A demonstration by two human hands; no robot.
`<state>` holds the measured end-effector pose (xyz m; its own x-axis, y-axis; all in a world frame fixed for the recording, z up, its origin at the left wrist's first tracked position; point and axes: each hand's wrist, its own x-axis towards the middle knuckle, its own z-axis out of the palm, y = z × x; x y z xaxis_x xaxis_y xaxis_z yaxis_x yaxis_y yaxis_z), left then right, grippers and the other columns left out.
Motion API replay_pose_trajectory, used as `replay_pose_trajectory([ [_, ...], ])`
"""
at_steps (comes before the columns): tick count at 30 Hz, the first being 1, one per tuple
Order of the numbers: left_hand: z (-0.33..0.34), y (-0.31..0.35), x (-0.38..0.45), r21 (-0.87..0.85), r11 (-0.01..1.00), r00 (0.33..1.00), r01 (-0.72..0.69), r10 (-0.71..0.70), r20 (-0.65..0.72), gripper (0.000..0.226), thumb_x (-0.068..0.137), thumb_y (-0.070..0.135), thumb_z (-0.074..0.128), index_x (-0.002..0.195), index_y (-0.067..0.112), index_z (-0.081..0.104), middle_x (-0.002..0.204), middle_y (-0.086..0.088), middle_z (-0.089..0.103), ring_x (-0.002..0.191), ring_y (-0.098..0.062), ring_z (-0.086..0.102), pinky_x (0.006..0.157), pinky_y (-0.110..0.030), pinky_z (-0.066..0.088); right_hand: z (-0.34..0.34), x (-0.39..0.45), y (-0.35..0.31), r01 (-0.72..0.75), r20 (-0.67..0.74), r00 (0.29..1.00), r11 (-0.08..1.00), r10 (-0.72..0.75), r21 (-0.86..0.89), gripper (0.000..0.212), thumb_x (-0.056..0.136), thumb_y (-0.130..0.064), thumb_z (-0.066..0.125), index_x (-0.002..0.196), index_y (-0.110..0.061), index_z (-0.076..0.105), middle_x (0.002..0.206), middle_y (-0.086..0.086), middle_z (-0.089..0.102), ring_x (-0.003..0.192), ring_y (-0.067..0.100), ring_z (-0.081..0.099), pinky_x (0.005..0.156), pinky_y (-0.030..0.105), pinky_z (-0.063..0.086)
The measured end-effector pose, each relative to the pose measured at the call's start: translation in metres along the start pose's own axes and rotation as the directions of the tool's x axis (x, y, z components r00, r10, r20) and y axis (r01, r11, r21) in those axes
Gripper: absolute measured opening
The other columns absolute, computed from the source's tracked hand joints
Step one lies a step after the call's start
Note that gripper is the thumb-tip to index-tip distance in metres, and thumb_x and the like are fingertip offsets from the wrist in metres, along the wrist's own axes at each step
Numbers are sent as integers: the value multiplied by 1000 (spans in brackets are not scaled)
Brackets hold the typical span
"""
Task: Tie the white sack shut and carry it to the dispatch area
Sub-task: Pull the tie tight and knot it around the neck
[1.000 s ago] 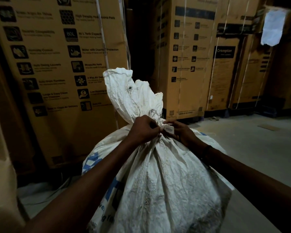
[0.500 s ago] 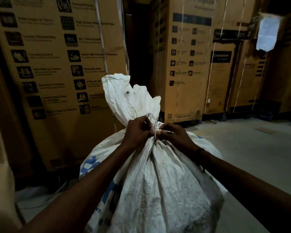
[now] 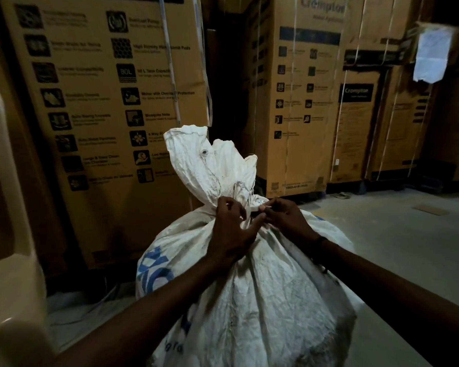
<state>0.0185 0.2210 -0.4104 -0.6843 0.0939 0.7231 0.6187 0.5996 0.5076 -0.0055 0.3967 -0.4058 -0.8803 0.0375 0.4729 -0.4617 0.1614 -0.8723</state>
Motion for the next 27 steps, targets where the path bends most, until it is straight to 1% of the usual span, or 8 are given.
replay_pose_trajectory([
  [3,6,6,-1,-62,989,983,137,-144,-113,38,84,43,82,88,11,61,110,-4,42,104,-18,49,94,-30,48,-2,-4,-1,18,12,1000,1000,-18,-23,12,96,-1,68,84,2,67,83,19,72,73,16,72,74,29,60],
  [8,12,14,0,-148,912,904,382,-402,-148,35,88,36,80,111,9,74,126,-12,44,125,-28,43,97,-20,31,1,-10,-6,53,-18,998,998,-54,-22,22,95,-3,70,92,18,66,86,24,75,73,11,75,74,25,61],
  [10,12,14,1,-141,882,872,450,-468,-144,40,87,38,80,114,9,75,128,-20,53,128,-31,42,104,-30,35,0,-14,-8,66,-22,998,997,-67,-36,21,95,-3,70,93,18,67,85,23,74,71,7,75,70,21,58],
  [13,9,9,5,-163,867,857,472,-494,-145,42,83,38,83,105,3,77,112,-20,69,116,-33,58,95,-39,48,-5,-19,-12,70,-35,997,998,-70,0,20,95,-1,70,96,19,68,93,31,74,78,21,75,70,21,60],
  [15,4,3,7,-214,846,849,487,-517,-113,43,83,38,84,101,0,76,104,-17,74,102,-30,66,87,-38,51,-8,-22,-16,61,-39,997,998,-60,32,19,95,0,69,98,20,67,98,35,73,83,27,74,73,25,63],
  [18,-1,-3,7,-180,851,855,494,-513,-78,42,83,38,83,95,-2,76,100,-20,76,99,-33,69,83,-38,51,-12,-27,-20,65,-28,998,997,-64,49,19,96,-1,68,97,18,67,99,34,74,90,33,75,81,32,64],
  [24,-7,-17,15,-205,845,855,494,-515,-60,44,76,46,87,84,4,79,76,-7,70,79,-22,66,65,-28,38,-20,-25,-29,118,-46,992,992,-119,-32,17,96,-2,69,94,15,69,92,26,77,79,12,79,74,22,61],
  [27,-5,-26,19,-203,847,858,491,-511,-56,40,75,42,89,75,6,73,74,-8,69,75,-20,62,65,-36,46,-21,-22,-35,130,-41,991,991,-130,-16,18,95,-5,71,92,13,70,88,23,78,84,24,80,78,32,64],
])
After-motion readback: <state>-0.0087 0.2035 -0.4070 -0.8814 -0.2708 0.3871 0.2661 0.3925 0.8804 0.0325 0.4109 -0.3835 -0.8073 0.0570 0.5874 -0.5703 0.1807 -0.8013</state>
